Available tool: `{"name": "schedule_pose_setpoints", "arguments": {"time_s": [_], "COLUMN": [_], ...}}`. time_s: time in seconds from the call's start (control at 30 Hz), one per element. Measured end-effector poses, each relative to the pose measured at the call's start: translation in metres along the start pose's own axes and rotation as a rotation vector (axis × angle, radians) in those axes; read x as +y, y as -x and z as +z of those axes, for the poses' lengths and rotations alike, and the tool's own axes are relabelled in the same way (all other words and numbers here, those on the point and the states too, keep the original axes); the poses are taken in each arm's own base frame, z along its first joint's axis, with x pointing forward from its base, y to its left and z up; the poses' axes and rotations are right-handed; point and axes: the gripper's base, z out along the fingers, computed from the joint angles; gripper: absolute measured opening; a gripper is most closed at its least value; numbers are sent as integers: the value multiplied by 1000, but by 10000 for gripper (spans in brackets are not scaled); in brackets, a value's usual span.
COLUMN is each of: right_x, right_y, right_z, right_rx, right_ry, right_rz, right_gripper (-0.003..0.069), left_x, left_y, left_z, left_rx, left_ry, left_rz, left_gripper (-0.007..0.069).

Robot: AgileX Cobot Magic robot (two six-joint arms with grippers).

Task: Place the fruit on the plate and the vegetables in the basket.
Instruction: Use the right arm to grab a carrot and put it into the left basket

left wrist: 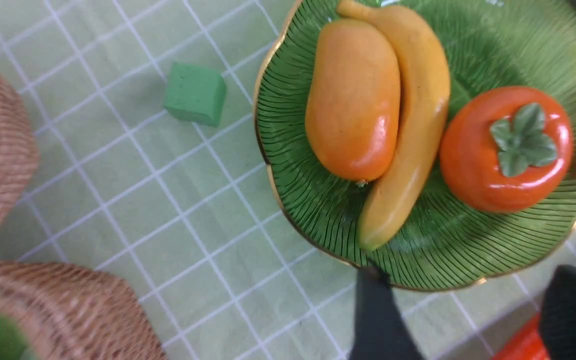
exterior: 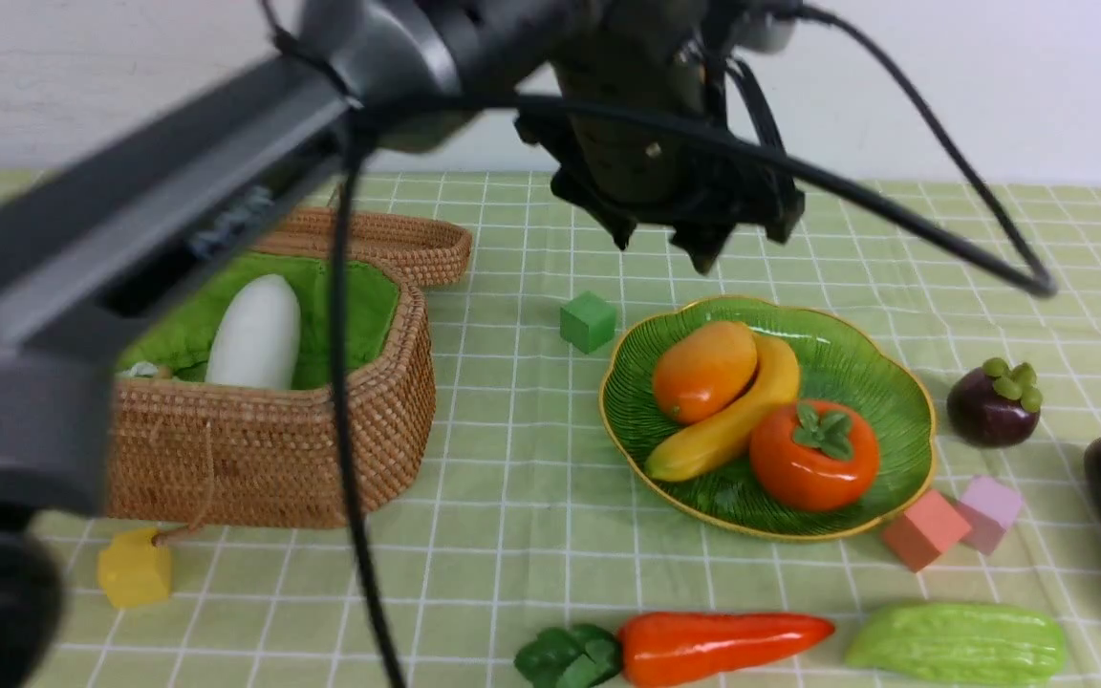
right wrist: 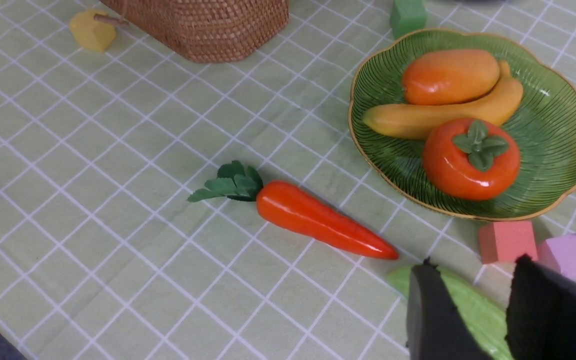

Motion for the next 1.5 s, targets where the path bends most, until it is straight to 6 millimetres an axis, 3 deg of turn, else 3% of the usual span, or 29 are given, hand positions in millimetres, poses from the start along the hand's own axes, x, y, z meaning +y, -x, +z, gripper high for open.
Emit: {"name": "schedule_pose_setpoints", "arguments": {"time_s": [0.1,0.17,0.2,0.23,0.33,0.43,0.47,0.5,0.6,0.73,0.93,1.0,1.07,1.13,1.33,1.4,1.5], "right_x": [-1,-5,-5,-8,-12,-14,-14,-13,-3,15,32,34,34,35,41,40,39], "right_y": [0,3,3,5,11,24,25,35,47,51,38,33,25,16,7,3,-3], "right_z": [9,22,25,35,53,69,70,83,109,146,185,202,220,241,277,290,304], "right_rx": [53,106,117,147,215,250,252,274,337,462,612,657,705,730,651,628,621], "right_ry": [28,53,56,74,122,182,190,232,299,314,254,268,297,339,427,427,419], "right_rz": [19,44,48,64,75,74,74,58,-7,-187,-439,-489,-535,-597,-720,-754,-780], "right_gripper": [184,139,129,99,42,13,13,10,10,10,41,87,157,274,536,587,605], "left_x": [7,13,13,18,26,32,31,35,40,44,46,45,44,42,40,39,39], "left_y": [-12,-29,-31,-51,-98,-155,-157,-190,-244,-282,-295,-296,-297,-298,-299,-300,-301], "left_z": [-57,-90,-92,-112,-147,-172,-167,-183,-187,-194,-202,-202,-200,-200,-200,-199,-198], "left_rx": [-57,-73,-74,-68,-82,-203,-197,-323,-482,-618,-658,-644,-631,-621,-604,-594,-573], "left_ry": [-8,-10,-10,-9,-22,-63,-63,-94,-129,-145,-158,-176,-188,-198,-232,-239,-240], "left_rz": [-7,-9,-9,-9,-12,-20,-18,-28,-40,-45,-54,-67,-68,-55,-59,-63,-62], "left_gripper": [74,-13,-13,-13,-13,-13,-13,-13,-13,-13,-13,-13,-13,-13,-13,-13,-13]}}
